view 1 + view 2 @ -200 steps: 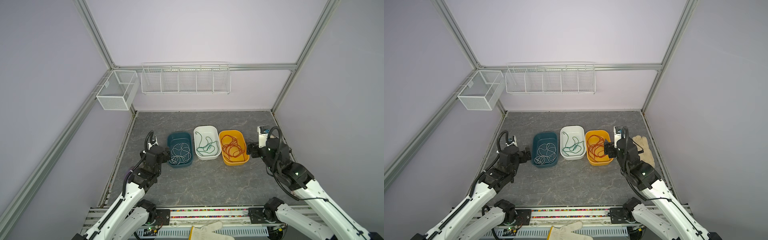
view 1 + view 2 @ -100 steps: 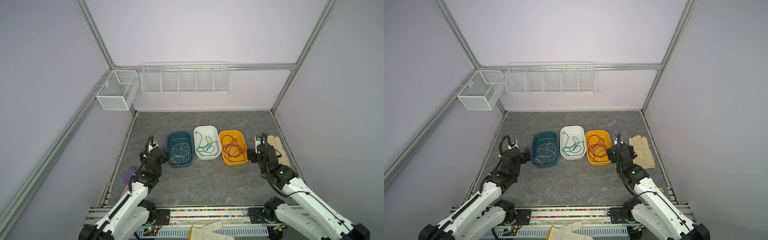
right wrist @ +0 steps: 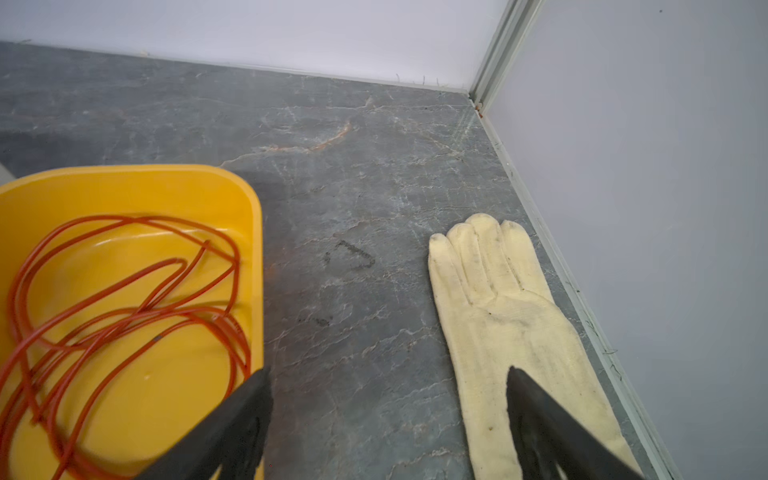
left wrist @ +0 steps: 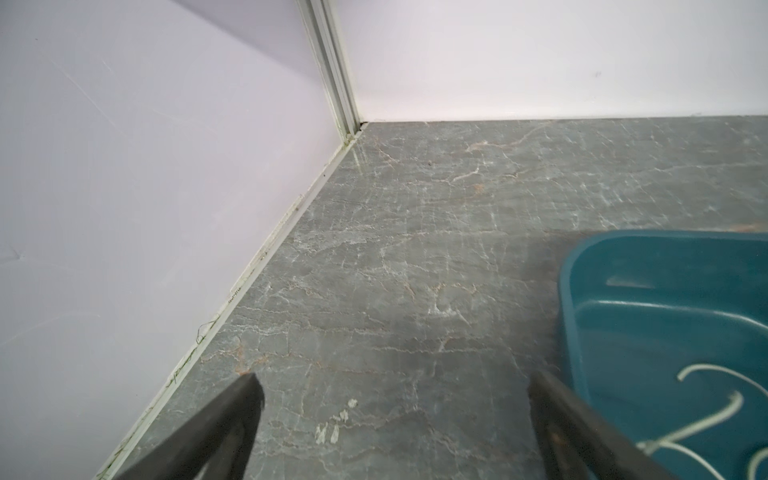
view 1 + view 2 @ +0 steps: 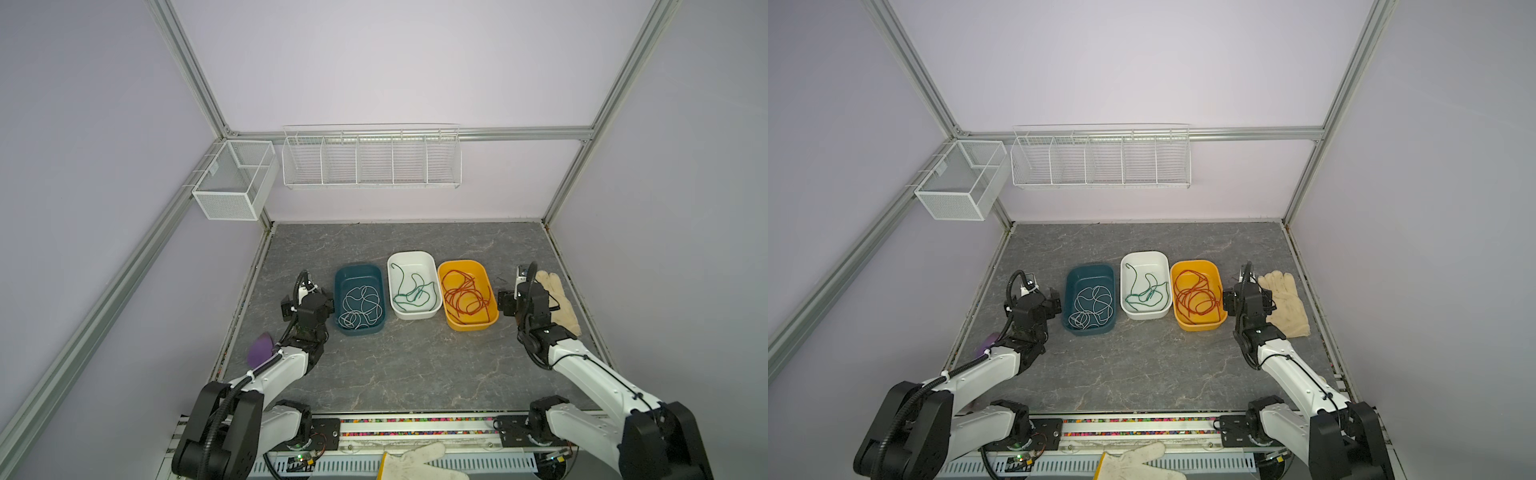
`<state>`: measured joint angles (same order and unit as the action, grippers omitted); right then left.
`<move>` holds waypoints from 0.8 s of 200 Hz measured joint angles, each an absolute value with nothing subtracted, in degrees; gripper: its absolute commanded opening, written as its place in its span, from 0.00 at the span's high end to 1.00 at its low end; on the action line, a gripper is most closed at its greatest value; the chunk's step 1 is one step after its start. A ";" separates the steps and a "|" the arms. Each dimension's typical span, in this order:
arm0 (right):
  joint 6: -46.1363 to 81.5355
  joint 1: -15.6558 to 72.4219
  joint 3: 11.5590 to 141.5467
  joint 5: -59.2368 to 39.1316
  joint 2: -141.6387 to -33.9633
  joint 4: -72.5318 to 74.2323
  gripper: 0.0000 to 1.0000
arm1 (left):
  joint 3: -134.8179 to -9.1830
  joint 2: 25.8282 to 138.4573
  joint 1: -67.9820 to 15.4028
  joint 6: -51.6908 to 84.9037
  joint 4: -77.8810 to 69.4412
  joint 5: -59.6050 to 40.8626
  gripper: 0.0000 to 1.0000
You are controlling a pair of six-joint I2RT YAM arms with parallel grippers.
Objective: Untangle the cables
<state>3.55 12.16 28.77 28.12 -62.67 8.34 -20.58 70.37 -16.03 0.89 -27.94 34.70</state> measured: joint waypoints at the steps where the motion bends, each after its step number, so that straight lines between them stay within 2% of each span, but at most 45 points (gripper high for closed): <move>1: 3.60 12.03 28.73 28.05 -62.78 8.54 0.11 | -20.58 70.57 -15.99 0.82 -28.18 34.70 0.01; 57: 4.23 7.46 26.94 23.81 -71.33 19.20 0.11 | -22.04 83.11 -11.46 -1.28 -40.51 30.22 0.01; 91: 3.09 6.46 26.44 21.56 -76.12 25.89 0.11 | -22.02 85.36 -7.42 -0.05 -44.51 25.98 0.01; 160: -2.33 5.67 24.25 16.60 -82.43 39.22 0.11 | -21.93 88.05 -7.22 1.08 -50.28 25.52 0.01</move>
<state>-2.33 5.67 24.25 16.60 -82.43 39.22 -21.93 88.05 -7.22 1.08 -50.28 25.52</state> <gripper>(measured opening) 0.887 0.993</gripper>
